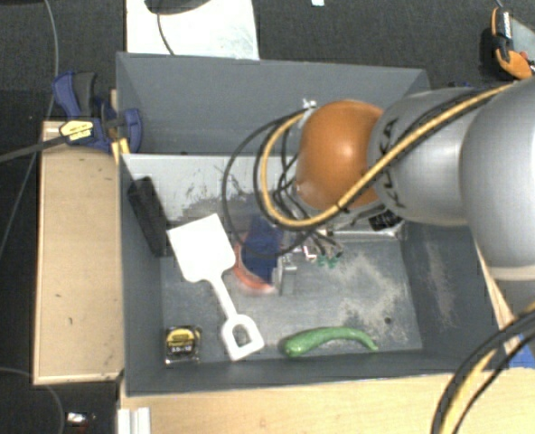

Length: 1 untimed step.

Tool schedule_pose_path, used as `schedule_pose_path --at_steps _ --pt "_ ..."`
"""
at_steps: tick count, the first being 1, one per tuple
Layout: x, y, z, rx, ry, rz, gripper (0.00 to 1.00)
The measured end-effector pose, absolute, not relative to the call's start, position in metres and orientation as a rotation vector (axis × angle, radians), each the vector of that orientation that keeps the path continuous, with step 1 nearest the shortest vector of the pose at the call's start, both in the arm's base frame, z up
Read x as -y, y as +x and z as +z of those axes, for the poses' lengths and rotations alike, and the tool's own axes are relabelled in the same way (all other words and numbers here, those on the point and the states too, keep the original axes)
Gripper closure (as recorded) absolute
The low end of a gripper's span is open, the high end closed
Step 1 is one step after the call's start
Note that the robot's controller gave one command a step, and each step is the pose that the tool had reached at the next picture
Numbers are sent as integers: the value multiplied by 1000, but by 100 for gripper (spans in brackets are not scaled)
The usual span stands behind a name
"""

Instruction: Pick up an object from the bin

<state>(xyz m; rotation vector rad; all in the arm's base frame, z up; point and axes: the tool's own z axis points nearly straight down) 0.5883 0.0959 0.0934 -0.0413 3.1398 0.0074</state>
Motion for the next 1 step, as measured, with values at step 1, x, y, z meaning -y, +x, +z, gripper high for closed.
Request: schedule_pose_path --at_steps 1 --pt "-101 591 113 -3078 -520 0 0"
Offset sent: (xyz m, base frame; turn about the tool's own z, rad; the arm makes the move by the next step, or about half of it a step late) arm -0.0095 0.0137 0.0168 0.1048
